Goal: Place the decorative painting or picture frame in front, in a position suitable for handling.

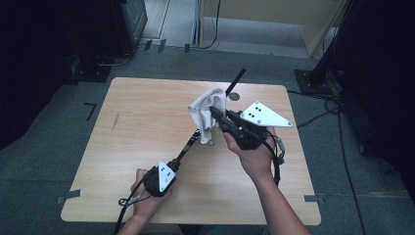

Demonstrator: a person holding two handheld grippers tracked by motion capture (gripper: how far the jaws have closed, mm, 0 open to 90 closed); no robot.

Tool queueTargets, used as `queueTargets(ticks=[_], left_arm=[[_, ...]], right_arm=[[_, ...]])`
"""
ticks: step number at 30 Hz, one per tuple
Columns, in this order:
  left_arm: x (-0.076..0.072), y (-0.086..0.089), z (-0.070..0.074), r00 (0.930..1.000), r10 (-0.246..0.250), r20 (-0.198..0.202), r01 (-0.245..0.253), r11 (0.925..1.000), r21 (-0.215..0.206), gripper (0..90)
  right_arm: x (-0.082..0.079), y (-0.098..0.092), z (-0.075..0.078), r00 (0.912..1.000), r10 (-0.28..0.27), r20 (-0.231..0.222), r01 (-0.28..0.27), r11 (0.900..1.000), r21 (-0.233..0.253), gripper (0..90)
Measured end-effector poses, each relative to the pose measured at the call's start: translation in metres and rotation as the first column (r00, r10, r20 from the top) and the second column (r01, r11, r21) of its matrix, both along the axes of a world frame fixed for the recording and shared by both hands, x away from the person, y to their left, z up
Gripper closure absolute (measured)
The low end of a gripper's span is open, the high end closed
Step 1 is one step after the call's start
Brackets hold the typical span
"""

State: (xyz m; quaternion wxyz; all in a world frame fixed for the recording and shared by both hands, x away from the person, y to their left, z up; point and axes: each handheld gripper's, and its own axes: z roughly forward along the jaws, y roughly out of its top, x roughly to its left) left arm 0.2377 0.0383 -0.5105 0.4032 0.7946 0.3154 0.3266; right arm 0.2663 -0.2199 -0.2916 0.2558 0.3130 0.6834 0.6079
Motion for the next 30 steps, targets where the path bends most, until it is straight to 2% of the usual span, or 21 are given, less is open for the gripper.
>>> queueTargets(ticks=[12, 19, 30], left_arm=[[0.001, 0.018, -0.001, 0.9983, -0.058, 0.004, 0.058, 0.9982, -0.012, 79.6], [0.001, 0.027, -0.003, 0.9959, -0.089, 0.017, 0.089, 0.9959, -0.019, 79.6], [0.005, 0.044, -0.005, 0.9874, -0.154, 0.037, 0.155, 0.9874, -0.032, 79.6]], right_arm=[[0.014, -0.001, 0.003, 0.9991, -0.041, 0.008, 0.041, 0.998, -0.038, 84.6], [0.019, -0.005, 0.003, 0.9981, -0.061, 0.011, 0.062, 0.997, -0.038, 84.6], [0.027, -0.01, 0.003, 0.9965, -0.083, 0.011, 0.083, 0.996, -0.037, 84.6]])
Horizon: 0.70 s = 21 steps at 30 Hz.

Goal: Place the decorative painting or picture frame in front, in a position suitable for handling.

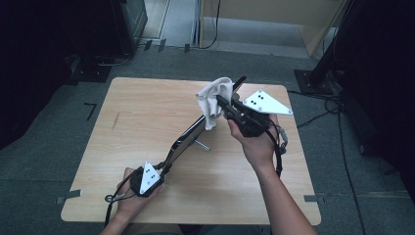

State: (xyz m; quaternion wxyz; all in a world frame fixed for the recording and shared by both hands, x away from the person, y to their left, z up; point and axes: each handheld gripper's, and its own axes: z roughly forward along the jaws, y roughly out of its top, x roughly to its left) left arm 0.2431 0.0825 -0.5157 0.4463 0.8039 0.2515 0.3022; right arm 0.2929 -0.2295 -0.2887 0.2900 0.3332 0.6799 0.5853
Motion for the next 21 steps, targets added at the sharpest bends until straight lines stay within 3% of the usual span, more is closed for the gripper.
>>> queueTargets(ticks=[21], left_arm=[[0.012, 0.038, 0.001, 0.9928, -0.119, -0.014, 0.119, 0.9929, -0.007, 79.5]], right_arm=[[0.009, -0.022, -0.003, 0.9958, -0.089, -0.023, 0.088, 0.996, -0.027, 84.6]])
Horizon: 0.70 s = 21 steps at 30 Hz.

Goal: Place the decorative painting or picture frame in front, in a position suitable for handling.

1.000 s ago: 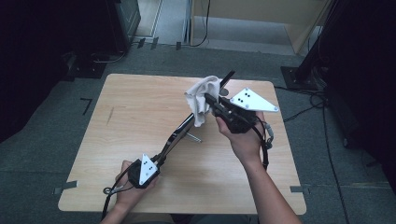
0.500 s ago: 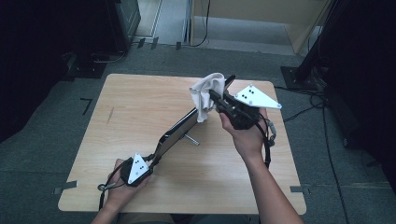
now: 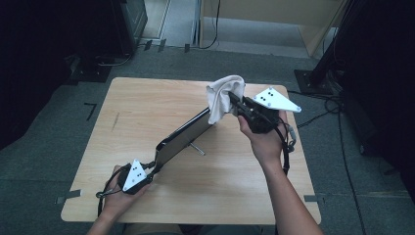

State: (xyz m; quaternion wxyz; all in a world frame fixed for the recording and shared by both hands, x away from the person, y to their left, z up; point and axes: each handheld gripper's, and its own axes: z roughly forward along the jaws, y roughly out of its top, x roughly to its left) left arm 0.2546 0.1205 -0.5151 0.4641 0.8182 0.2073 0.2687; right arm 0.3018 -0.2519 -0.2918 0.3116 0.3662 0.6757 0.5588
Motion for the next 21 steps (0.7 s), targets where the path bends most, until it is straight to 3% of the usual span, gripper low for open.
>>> queueTargets(ticks=[9, 21], left_arm=[[-0.002, 0.001, 0.0, 1.0, -0.004, 0.008, 0.004, 1.0, 0.005, 79.6], [-0.003, 0.003, 0.0, 1.0, -0.009, -0.002, 0.009, 0.9999, -0.005, 79.4]], right_arm=[[0.008, -0.009, 0.001, 0.9994, -0.033, -0.013, 0.033, 0.999, -0.002, 84.7], [0.035, -0.027, 0.007, 0.9949, -0.095, -0.034, 0.094, 0.995, -0.024, 84.5]])
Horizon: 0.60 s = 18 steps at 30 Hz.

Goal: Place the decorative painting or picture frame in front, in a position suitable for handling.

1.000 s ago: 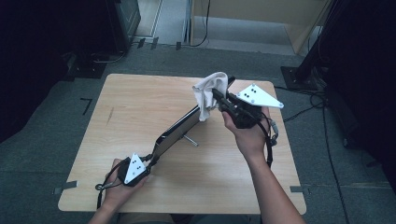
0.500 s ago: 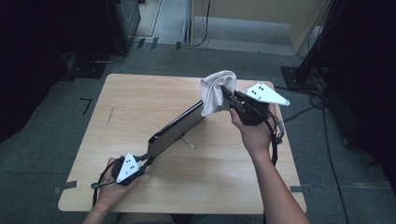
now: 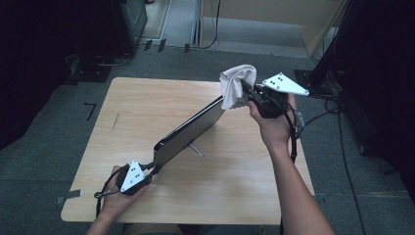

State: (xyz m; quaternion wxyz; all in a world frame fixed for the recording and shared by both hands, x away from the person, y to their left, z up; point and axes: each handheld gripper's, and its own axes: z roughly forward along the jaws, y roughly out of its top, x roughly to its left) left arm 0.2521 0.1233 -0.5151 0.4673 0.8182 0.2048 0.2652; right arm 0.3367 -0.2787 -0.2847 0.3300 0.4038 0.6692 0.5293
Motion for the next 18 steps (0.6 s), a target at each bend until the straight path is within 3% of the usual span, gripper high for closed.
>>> queueTargets(ticks=[6, 15, 18], left_arm=[[-0.001, 0.001, 0.0, 1.0, -0.004, 0.008, 0.003, 1.0, 0.005, 79.5], [0.0, 0.001, 0.0, 1.0, -0.005, 0.005, 0.005, 1.0, 0.007, 79.5], [-0.001, 0.001, 0.0, 1.0, -0.004, 0.008, 0.004, 0.9999, 0.011, 79.5]], right_arm=[[0.01, -0.012, -0.007, 0.9995, -0.023, -0.02, 0.024, 1.0, 0.013, 84.6], [0.021, -0.019, -0.023, 0.9998, 0.01, 0.016, -0.01, 1.0, 0.01, 84.7], [0.027, -0.02, -0.032, 0.9996, 0.016, 0.025, -0.015, 0.999, -0.038, 84.7]])
